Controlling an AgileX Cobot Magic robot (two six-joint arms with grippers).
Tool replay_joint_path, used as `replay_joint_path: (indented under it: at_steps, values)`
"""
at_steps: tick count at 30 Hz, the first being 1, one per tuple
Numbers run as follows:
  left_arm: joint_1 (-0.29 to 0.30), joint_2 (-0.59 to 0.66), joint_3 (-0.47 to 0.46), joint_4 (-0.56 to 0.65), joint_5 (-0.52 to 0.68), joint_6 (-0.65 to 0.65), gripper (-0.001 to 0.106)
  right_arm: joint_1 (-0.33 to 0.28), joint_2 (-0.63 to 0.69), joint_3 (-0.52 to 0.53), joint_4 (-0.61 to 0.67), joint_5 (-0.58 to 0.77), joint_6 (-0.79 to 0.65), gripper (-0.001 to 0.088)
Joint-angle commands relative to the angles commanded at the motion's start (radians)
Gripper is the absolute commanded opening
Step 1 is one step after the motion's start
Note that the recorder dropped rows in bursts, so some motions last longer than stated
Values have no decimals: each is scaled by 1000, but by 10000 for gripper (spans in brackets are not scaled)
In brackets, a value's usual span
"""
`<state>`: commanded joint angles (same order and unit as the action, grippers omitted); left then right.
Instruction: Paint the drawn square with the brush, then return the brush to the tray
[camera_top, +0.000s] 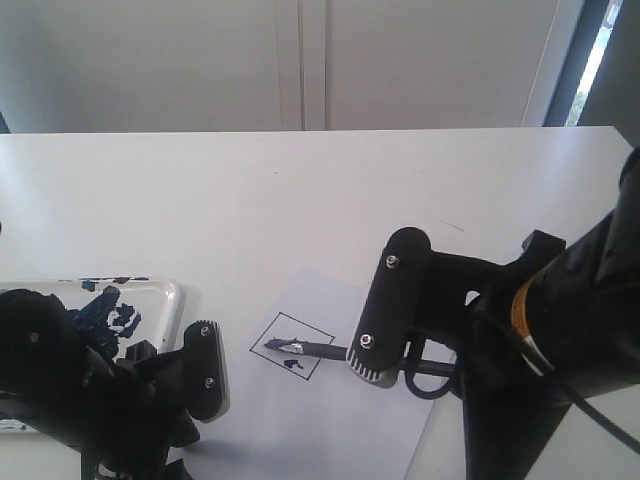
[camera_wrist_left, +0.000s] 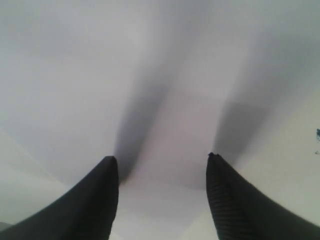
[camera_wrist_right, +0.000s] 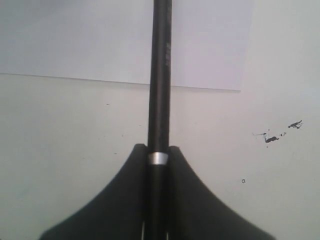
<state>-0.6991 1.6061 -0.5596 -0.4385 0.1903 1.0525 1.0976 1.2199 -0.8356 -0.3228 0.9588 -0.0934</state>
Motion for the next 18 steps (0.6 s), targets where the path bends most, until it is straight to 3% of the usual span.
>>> replay_joint_path:
  at_steps: [6, 11, 18]
  values:
    - [0, 0, 0, 0, 0, -2, 563, 0, 2, 0, 55, 11, -49, 0]
    - [0, 0, 0, 0, 0, -2, 563, 0, 2, 0, -36, 11, 2, 0]
    - [0, 0, 0, 0, 0, -2, 563, 0, 24, 0, -65, 11, 14, 0]
